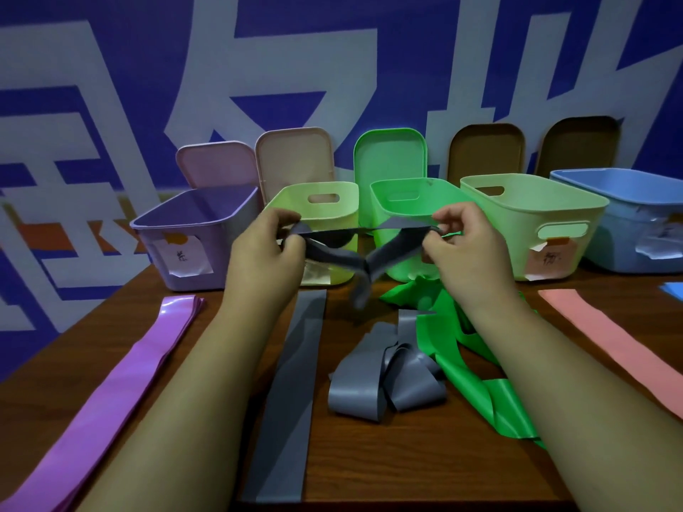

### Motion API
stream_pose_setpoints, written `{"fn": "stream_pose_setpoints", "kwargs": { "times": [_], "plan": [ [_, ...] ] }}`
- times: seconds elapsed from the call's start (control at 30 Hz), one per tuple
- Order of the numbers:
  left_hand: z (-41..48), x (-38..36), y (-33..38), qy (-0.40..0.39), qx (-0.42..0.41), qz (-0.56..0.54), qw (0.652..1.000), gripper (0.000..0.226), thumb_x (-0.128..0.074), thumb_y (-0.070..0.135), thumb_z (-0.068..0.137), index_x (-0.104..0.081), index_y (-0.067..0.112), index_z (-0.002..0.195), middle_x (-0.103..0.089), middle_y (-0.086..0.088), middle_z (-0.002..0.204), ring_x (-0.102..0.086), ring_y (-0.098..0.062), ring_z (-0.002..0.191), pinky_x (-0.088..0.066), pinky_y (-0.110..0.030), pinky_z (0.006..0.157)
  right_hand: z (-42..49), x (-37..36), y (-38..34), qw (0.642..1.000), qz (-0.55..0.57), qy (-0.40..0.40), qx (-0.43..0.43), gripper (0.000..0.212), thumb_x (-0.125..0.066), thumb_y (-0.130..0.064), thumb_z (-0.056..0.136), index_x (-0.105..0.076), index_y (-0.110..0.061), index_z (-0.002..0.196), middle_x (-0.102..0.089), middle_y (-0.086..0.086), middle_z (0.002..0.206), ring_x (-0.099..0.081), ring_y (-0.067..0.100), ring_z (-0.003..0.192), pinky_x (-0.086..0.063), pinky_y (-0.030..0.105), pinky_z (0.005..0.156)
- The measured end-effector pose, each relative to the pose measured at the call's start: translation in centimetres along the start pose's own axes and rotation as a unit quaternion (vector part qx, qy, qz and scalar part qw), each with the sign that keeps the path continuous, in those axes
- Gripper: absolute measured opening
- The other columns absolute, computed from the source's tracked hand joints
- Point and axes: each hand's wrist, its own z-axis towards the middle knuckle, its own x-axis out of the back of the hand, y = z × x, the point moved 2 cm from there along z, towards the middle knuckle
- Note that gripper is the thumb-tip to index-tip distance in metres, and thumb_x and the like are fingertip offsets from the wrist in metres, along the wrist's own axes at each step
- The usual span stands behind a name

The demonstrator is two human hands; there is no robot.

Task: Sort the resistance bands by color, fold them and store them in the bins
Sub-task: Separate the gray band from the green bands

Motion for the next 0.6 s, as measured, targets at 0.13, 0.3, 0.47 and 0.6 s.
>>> {"fn": "stream_pose_setpoints", "kwargs": {
  "times": [0.13, 0.3, 0.47, 0.6],
  "plan": [
    [-0.1, -0.6, 0.3, -0.042, 0.172, -0.288, 0.941, 0.013, -0.053, 0.012, 0.103, -0.065, 0.016, 0.107, -0.076, -0.003, 0.098, -0.074, -0.024, 0.104, -0.059, -0.045, 0.094, 0.6, -0.4, 0.9, 1.0, 0.003, -0.024, -0.001, 0.031, -0.068, -0.008, 0.092, -0.066, -0.029, 0.115, -0.065, 0.0, 0.105, -0.063, 0.015, 0.087, -0.058, 0.039, 0.079],
    [0.2, 0.1, -0.5, -0.01, 0.13, -0.2, 0.971, 0.008, -0.062, 0.024, 0.099, -0.066, 0.019, 0.103, -0.065, 0.0, 0.087, -0.061, -0.018, 0.079, -0.051, -0.035, 0.07, 1.1, 0.4, 1.4, 0.999, -0.031, 0.015, 0.0, 0.029, -0.064, -0.007, 0.091, -0.07, -0.027, 0.112, -0.062, 0.004, 0.109, -0.059, 0.017, 0.088, -0.047, 0.029, 0.073],
    [-0.1, -0.5, -1.1, -0.103, 0.064, -0.016, 0.992, 0.019, -0.069, 0.034, 0.088, -0.066, 0.032, 0.107, -0.067, 0.006, 0.088, -0.067, -0.017, 0.082, -0.059, -0.039, 0.067, 1.3, 0.2, 1.7, 0.999, -0.003, -0.007, -0.039, 0.023, -0.068, -0.017, 0.093, -0.07, -0.034, 0.107, -0.065, 0.0, 0.11, -0.066, 0.018, 0.093, -0.062, 0.046, 0.082],
    [-0.6, -1.9, -1.5, -0.317, 0.02, 0.103, 0.943, 0.053, -0.074, 0.047, 0.08, -0.062, 0.034, 0.13, -0.066, 0.012, 0.113, -0.066, -0.007, 0.101, -0.057, -0.031, 0.088, 0.7, -0.6, 1.7, 0.996, -0.01, -0.08, -0.044, 0.03, -0.062, -0.011, 0.094, -0.073, -0.038, 0.103, -0.07, -0.006, 0.112, -0.065, 0.017, 0.081, -0.054, 0.035, 0.066]
  ]
}}
